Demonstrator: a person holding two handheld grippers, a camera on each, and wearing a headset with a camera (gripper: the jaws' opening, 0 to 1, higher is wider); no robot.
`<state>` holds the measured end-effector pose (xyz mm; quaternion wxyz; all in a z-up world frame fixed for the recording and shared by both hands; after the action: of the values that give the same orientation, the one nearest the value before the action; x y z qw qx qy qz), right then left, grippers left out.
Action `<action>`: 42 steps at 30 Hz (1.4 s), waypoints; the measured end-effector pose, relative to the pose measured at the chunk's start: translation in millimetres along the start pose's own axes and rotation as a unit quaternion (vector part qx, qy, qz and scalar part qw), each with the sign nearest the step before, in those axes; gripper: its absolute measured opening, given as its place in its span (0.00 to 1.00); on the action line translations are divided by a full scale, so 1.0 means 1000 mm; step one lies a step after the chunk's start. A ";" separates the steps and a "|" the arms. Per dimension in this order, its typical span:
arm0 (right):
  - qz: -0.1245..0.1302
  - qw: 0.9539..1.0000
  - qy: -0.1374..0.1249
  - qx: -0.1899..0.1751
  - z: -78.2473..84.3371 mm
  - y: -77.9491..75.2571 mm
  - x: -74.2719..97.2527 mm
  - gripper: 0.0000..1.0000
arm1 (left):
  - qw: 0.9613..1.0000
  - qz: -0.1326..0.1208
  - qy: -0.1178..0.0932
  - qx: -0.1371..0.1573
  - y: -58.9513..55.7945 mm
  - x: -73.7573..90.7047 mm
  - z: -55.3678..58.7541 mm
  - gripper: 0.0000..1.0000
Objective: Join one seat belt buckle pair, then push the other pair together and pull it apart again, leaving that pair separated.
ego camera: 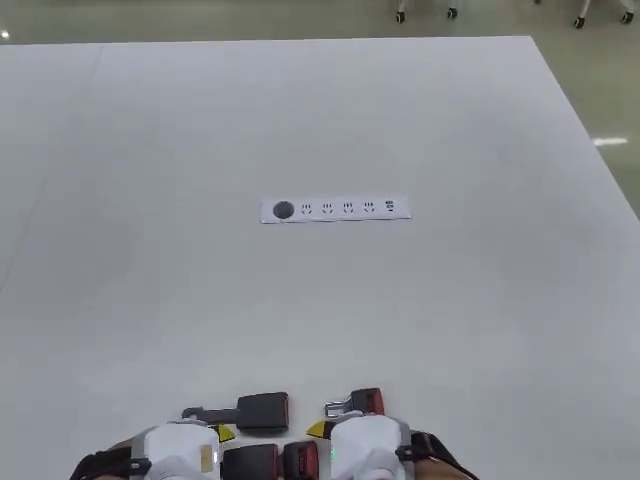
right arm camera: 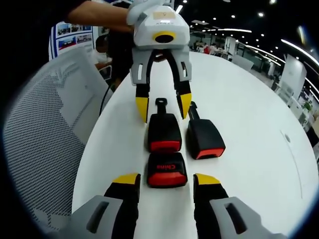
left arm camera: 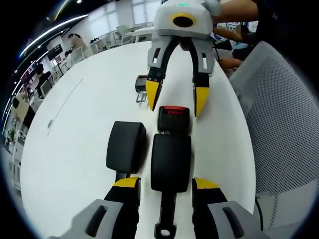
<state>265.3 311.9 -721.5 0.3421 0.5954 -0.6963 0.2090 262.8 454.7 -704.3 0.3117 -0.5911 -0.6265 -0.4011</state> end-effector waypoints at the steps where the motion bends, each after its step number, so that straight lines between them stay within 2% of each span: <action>1: 0.000 1.000 0.001 -0.001 0.000 0.000 0.002 0.42 | 1.000 -0.002 -0.002 0.003 0.001 0.002 -0.001 0.42; 5: 0.006 1.000 0.001 -0.004 -0.004 -0.001 0.012 0.42 | 0.999 -0.014 -0.011 0.028 0.003 0.010 -0.005 0.48; 7: 0.011 1.000 0.000 -0.002 -0.005 -0.003 0.019 0.43 | 0.999 -0.019 -0.023 0.038 0.006 0.014 -0.007 0.48; 15: 0.029 1.000 -0.006 -0.004 -0.006 -0.018 0.041 0.45 | 0.997 -0.047 -0.041 0.053 0.019 0.024 -0.011 0.48; 20: 0.041 0.999 -0.002 -0.005 0.000 -0.031 0.053 0.46 | 0.995 -0.057 -0.047 0.060 0.029 0.023 -0.009 0.50; 28: 0.059 0.998 0.005 -0.009 0.013 -0.053 0.067 0.47 | 0.995 -0.065 -0.042 0.063 0.048 0.019 0.002 0.51; 34: 0.069 0.997 0.018 -0.013 0.026 -0.069 0.073 0.47 | 0.996 -0.062 -0.039 0.056 0.058 0.011 -0.002 0.51; 42: 0.052 0.998 0.034 -0.009 0.037 -0.074 0.075 0.45 | 0.998 -0.037 -0.024 0.039 0.066 -0.006 -0.005 0.51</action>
<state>324.9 219.7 -700.8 0.3595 0.5476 -0.7162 0.2407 328.1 445.9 -698.5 0.3044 -0.5647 -0.6703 -0.3731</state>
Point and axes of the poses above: the centre of the closed fingertips' face, and the gripper's own axes: x roughly backward along the fingers, y roughly to its left, z roughly out of its underside, the point moved 5 cm from there along x, roughly backward along the fingers, and after that the axes turned 12 degrees about -x, right-handed, at the moved point
